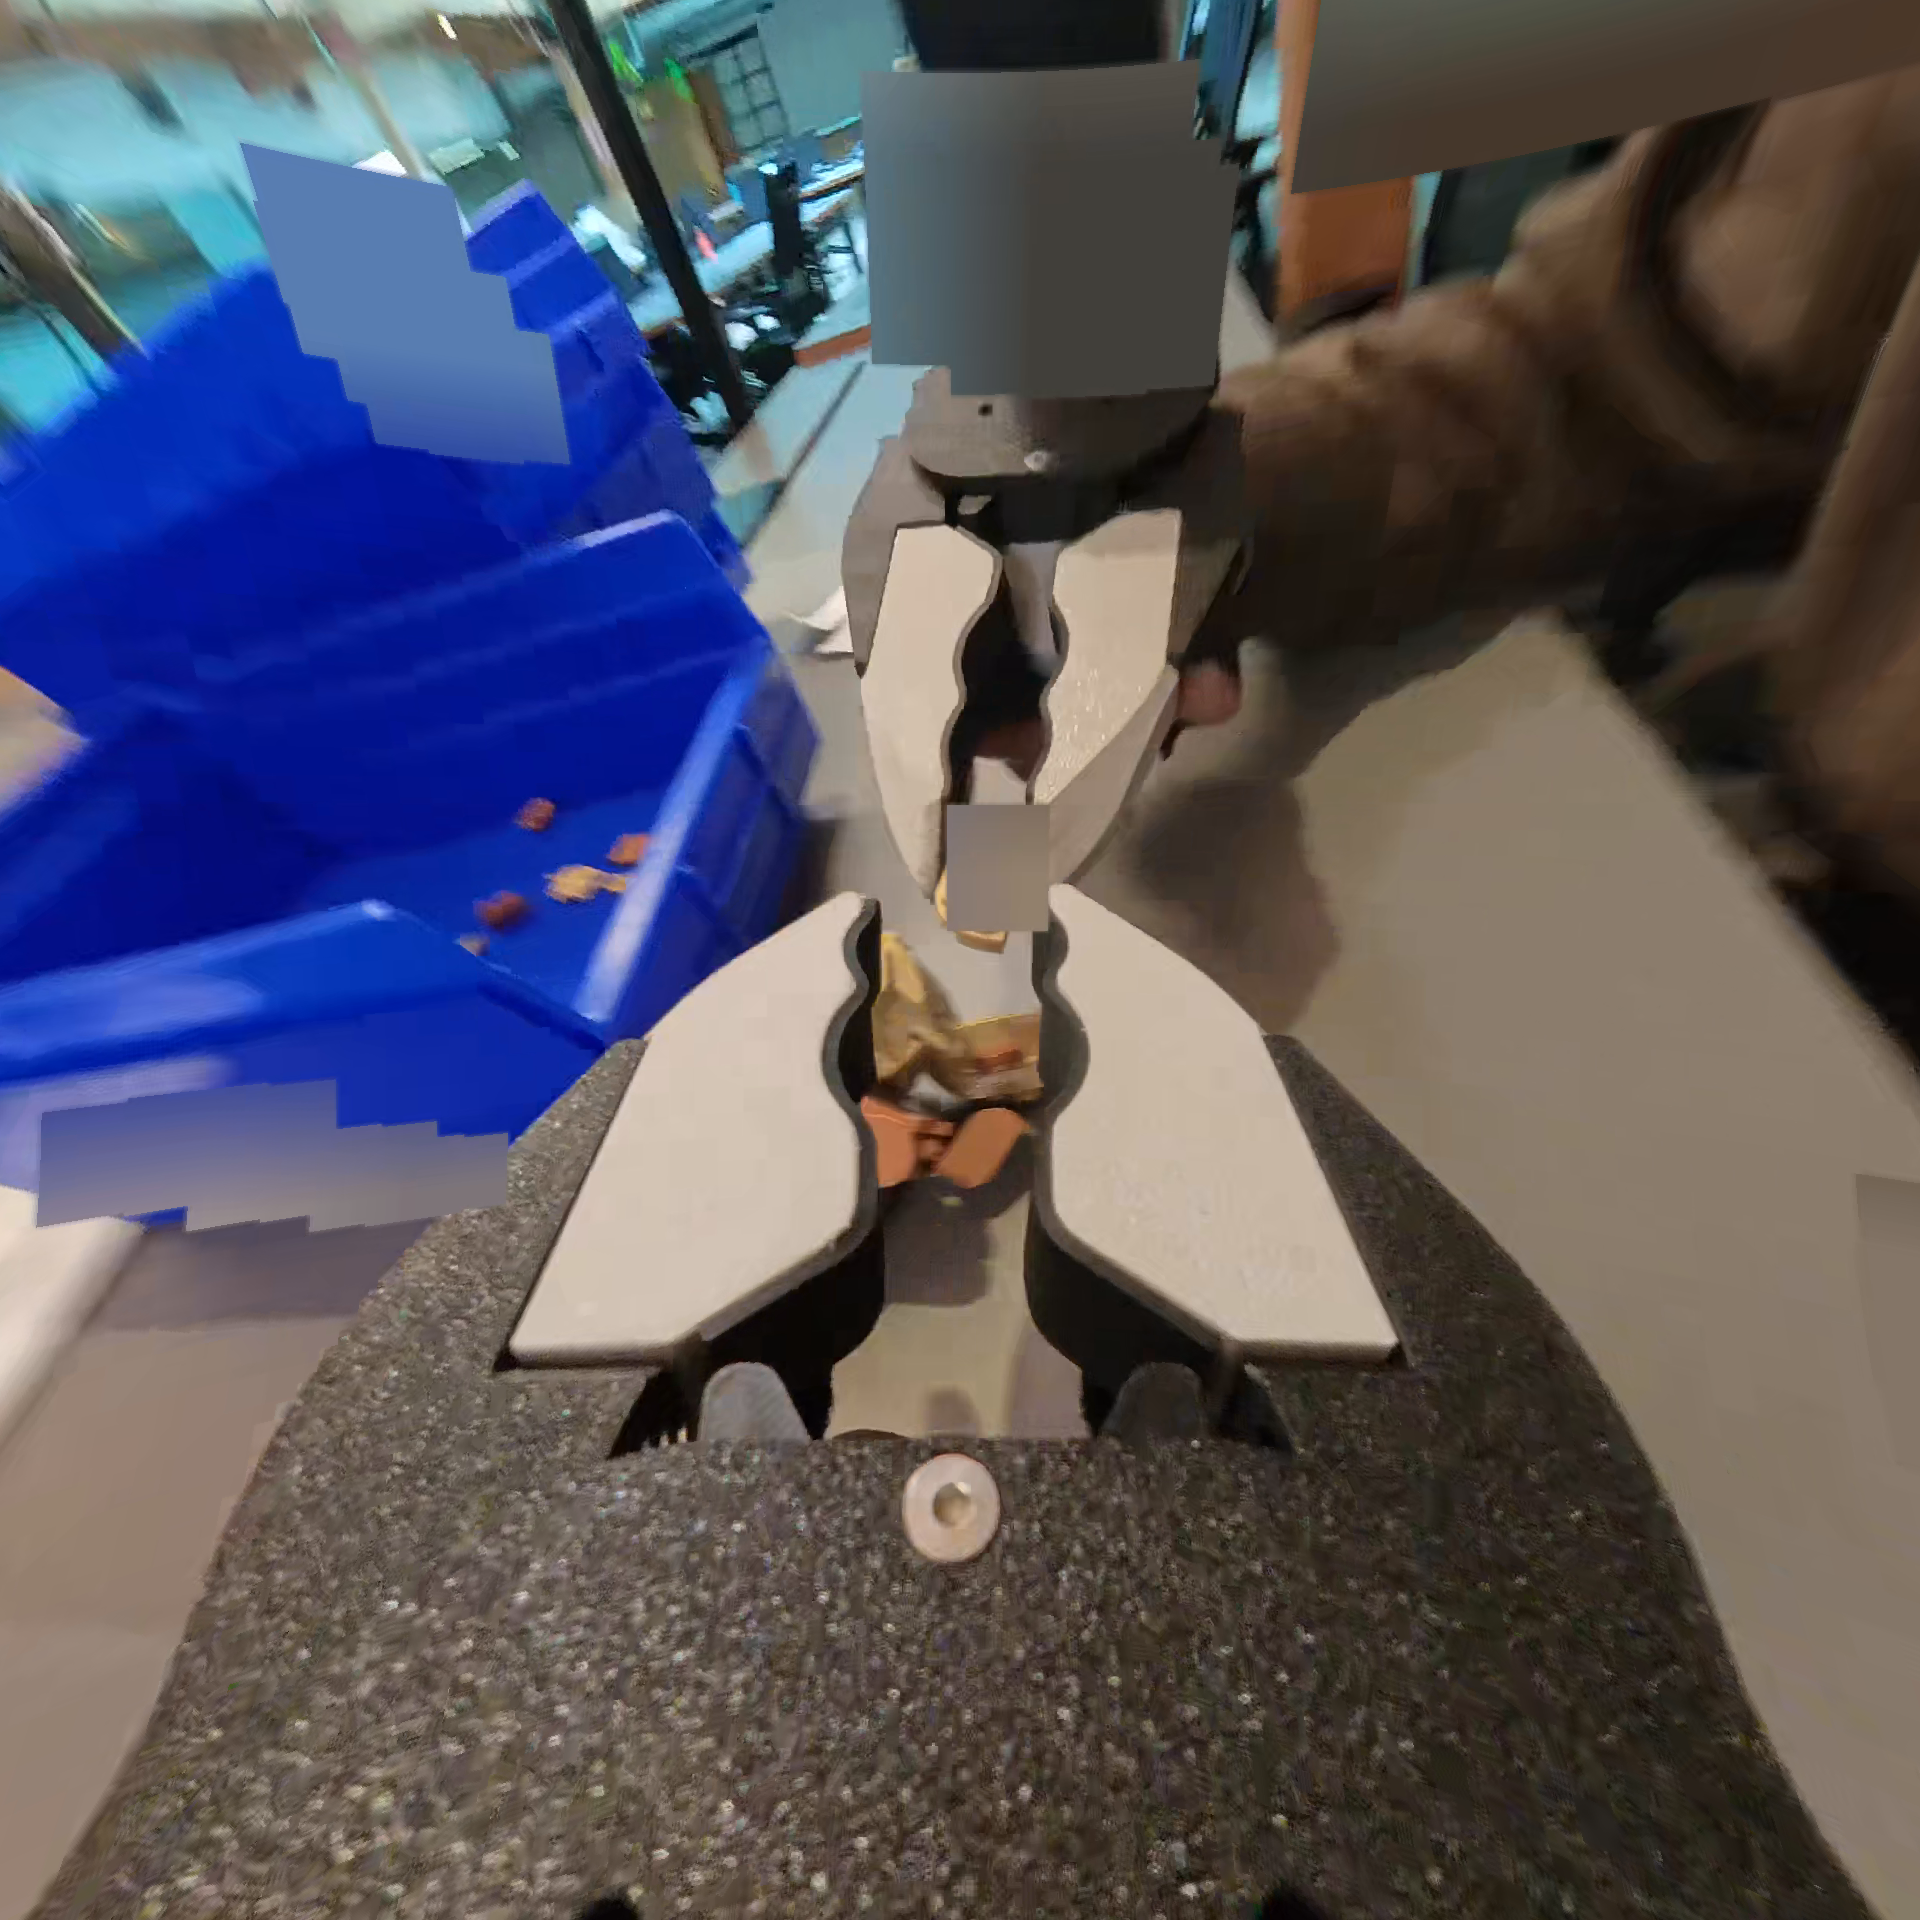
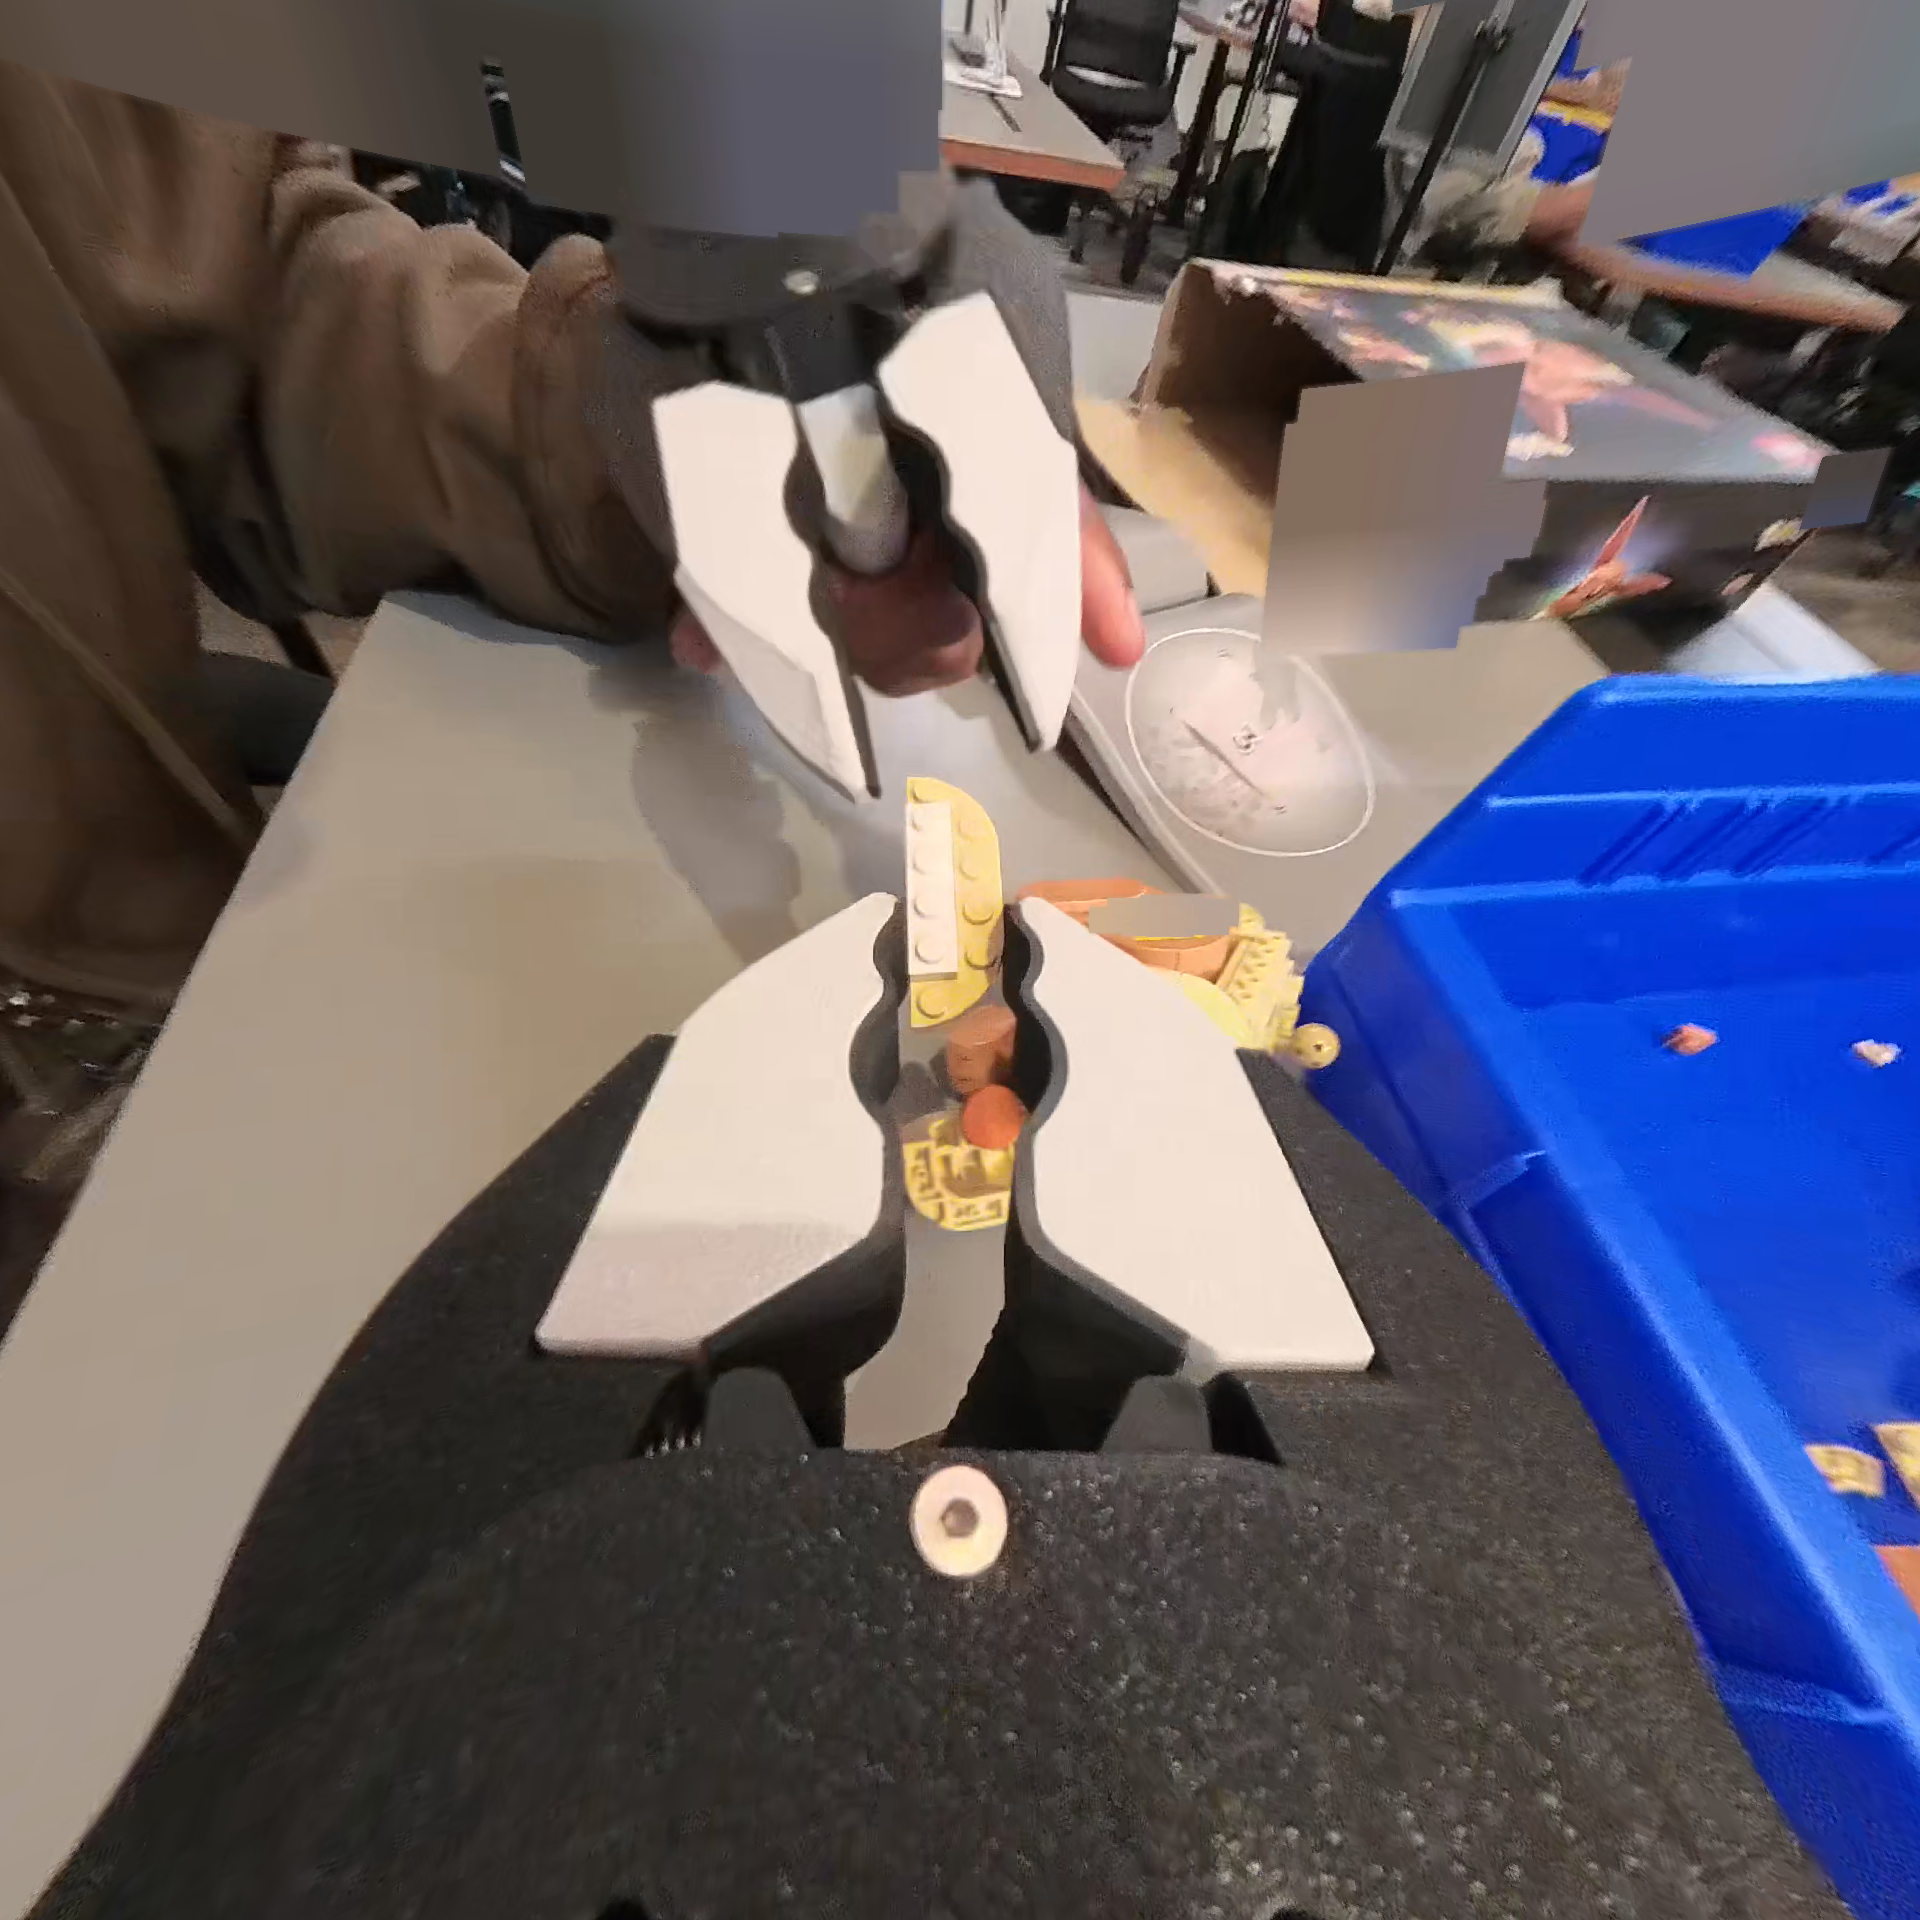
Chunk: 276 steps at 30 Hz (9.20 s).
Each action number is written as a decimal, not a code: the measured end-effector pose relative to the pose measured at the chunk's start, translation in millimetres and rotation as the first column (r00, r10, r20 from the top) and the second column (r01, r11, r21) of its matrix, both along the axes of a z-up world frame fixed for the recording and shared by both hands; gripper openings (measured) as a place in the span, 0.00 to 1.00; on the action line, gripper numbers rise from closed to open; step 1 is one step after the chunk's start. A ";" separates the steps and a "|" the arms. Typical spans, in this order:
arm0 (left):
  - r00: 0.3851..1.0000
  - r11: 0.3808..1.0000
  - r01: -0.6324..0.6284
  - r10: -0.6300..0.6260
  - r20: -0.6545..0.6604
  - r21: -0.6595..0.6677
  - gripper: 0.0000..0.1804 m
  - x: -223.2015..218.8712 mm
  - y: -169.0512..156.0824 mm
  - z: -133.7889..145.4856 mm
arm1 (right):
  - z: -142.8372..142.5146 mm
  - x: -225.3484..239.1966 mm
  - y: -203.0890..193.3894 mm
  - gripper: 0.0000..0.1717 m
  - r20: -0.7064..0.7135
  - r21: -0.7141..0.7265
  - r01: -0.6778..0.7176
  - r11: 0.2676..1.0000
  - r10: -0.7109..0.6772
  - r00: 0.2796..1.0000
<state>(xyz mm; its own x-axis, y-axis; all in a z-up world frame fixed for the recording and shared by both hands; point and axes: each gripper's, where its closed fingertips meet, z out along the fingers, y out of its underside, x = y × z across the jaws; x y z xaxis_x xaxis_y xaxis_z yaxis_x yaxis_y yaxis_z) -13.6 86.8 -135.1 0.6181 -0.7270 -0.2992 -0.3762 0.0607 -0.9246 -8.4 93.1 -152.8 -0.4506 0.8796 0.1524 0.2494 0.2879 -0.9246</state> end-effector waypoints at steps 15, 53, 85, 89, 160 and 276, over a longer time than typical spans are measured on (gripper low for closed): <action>0.702 0.832 -0.063 0.429 -0.568 0.551 0.04 -8.8 16.5 -10.2 | -0.3 -5.6 -1.4 0.10 0.101 -0.147 0.087 0.985 -0.072 0.992; 0.546 0.843 0.143 0.370 -0.751 0.519 0.02 2.8 5.6 -36.8 | -20.7 7.0 -19.5 0.04 0.175 -0.100 0.000 0.995 0.018 0.984; 0.650 0.942 0.132 0.152 -0.745 0.308 0.03 8.1 -1.2 -69.8 | -48.7 26.9 -30.3 0.17 0.211 -0.026 -0.057 0.998 0.062 0.976; 0.760 0.981 0.021 0.110 -0.641 0.194 0.02 9.1 0.4 -68.6 | -55.0 21.6 -19.3 0.11 0.167 0.158 -0.009 0.987 -0.018 0.986; 0.979 0.995 0.006 -0.027 -0.201 -0.102 0.09 17.5 -8.3 -40.0 | -28.7 15.4 -14.7 0.08 -0.061 0.258 0.060 0.964 -0.045 0.997; 0.910 0.832 0.312 -0.122 0.397 -0.459 0.09 32.3 -25.0 -21.4 | -4.7 24.2 -36.0 0.03 -0.015 -0.196 -0.108 0.975 0.107 0.994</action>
<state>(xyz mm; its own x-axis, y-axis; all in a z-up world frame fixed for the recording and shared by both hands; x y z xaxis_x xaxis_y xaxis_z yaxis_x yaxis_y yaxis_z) 18.7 61.8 -156.5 0.4177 -0.8420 0.3414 -0.0691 -0.4041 -0.9121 15.8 57.1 -157.5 -0.5440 0.8390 -0.0167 0.2228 0.1253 -0.9668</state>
